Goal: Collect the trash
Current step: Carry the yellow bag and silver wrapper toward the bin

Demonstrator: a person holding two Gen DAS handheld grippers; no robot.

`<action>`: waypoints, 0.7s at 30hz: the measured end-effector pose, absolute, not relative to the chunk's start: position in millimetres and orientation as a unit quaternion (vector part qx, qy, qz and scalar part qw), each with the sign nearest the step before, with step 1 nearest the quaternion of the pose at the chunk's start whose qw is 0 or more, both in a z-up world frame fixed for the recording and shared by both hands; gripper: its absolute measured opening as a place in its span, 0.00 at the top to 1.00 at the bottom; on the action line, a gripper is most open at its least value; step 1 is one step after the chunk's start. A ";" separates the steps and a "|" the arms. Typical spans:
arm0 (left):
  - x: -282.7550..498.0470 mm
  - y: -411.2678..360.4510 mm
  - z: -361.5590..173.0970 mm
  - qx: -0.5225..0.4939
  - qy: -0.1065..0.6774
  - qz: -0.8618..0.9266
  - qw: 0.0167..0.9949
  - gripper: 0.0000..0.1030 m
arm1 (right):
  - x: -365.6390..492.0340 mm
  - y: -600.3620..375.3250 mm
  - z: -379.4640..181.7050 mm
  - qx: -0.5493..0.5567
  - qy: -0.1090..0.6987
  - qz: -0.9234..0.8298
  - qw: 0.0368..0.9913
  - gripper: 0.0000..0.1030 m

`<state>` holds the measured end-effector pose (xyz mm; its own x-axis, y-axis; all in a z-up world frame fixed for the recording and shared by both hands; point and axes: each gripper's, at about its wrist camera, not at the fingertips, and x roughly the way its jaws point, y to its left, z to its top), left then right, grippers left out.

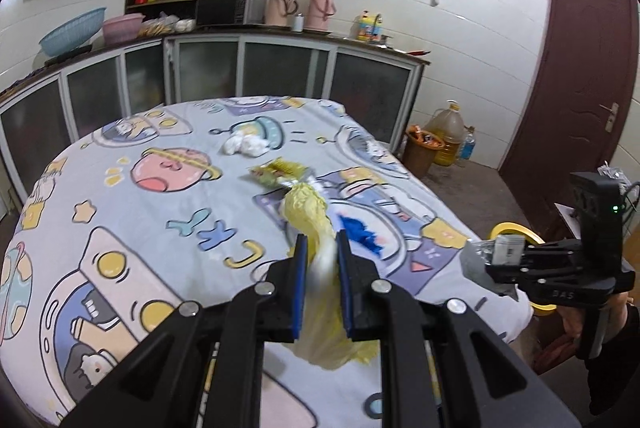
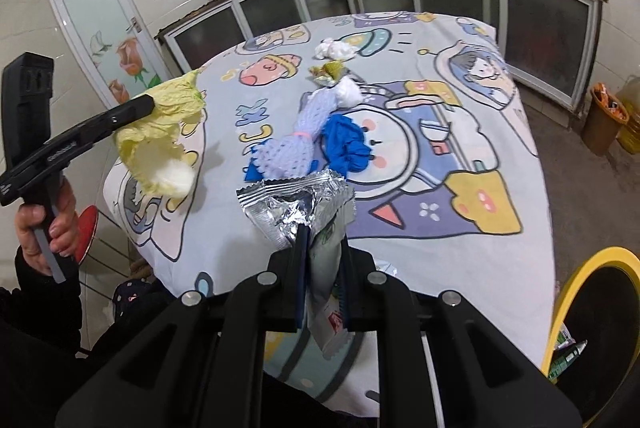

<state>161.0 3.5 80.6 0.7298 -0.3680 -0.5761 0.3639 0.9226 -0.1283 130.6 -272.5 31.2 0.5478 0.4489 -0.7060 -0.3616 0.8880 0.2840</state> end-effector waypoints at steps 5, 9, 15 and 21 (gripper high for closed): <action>157.0 -20.8 86.4 0.007 0.308 -0.222 0.925 0.87 | 122.5 -291.0 31.6 0.066 0.413 0.218 0.882 0.88; 153.6 -38.7 91.0 0.018 0.304 -0.239 0.922 0.87 | 117.1 -307.2 32.3 0.077 0.408 0.205 0.886 0.88; 149.9 -68.3 96.8 0.036 0.299 -0.264 0.916 0.87 | 110.0 -334.6 31.3 0.097 0.400 0.182 0.893 0.88; 150.7 -99.3 102.3 0.052 0.295 -0.290 0.909 0.87 | 102.5 -368.6 31.0 0.120 0.391 0.154 0.899 0.88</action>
